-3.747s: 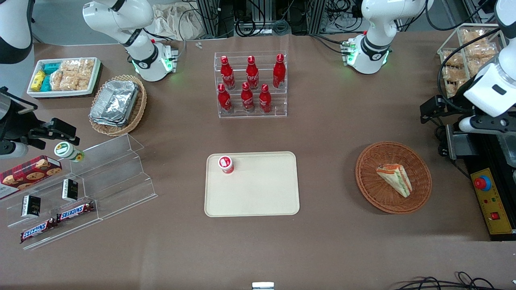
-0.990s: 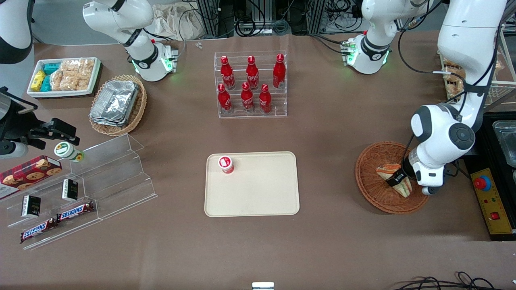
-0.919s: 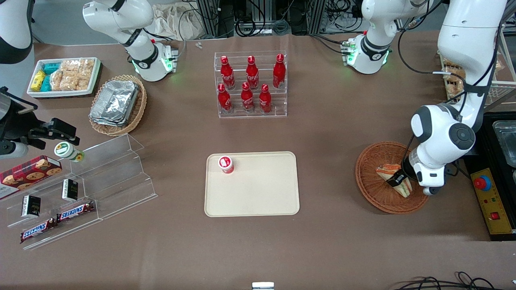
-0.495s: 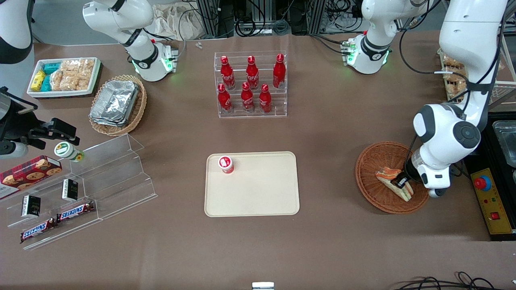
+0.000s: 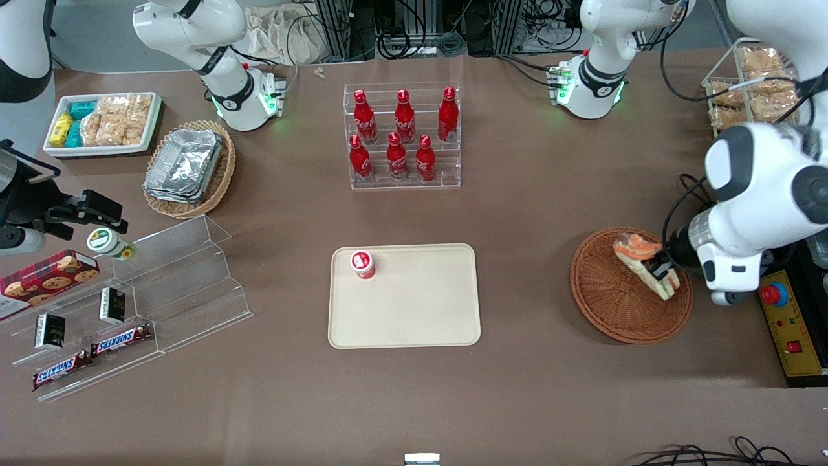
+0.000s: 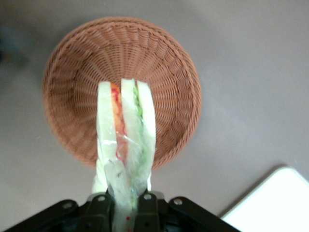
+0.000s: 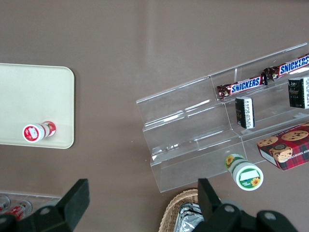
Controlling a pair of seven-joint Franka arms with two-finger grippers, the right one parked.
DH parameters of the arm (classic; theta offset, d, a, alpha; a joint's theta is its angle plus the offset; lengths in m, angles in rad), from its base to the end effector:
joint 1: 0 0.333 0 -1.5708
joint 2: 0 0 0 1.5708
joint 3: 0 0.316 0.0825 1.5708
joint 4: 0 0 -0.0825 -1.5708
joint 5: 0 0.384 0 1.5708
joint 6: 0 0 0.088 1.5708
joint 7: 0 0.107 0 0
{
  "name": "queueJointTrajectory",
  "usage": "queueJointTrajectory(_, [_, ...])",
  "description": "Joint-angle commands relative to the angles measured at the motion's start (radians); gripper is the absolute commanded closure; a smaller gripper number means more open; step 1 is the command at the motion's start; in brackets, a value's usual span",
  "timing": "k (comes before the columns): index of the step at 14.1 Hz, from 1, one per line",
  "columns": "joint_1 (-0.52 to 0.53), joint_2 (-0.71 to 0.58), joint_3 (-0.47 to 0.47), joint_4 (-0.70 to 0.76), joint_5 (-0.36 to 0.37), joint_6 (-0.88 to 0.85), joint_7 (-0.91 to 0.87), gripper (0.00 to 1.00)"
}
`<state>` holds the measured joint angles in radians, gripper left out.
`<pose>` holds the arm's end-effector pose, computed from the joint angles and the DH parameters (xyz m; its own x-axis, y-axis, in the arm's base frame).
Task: Place sandwich from basket to tray
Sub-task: 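Lift the sandwich up out of the basket with the left gripper, then carry the held sandwich over the cream tray and lower it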
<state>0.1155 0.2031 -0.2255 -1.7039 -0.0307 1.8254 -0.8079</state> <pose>0.6096 -0.0610 0.4663 0.7542 0.6479 -0.1067 0.6513 -0.7588 -0.0044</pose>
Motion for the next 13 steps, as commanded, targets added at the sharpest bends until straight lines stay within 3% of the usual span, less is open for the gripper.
queueJointTrajectory(1, [-0.004, 0.021, -0.079, 0.182, 0.002, -0.174, -0.019, 1.00])
queueJointTrajectory(5, [-0.031, 0.087, -0.267, 0.214, 0.018, -0.149, -0.017, 1.00])
queueJointTrajectory(8, [-0.164, 0.174, -0.267, 0.228, 0.041, -0.031, -0.030, 1.00])
queueJointTrajectory(13, [-0.312, 0.407, -0.267, 0.256, 0.204, 0.243, -0.050, 1.00])
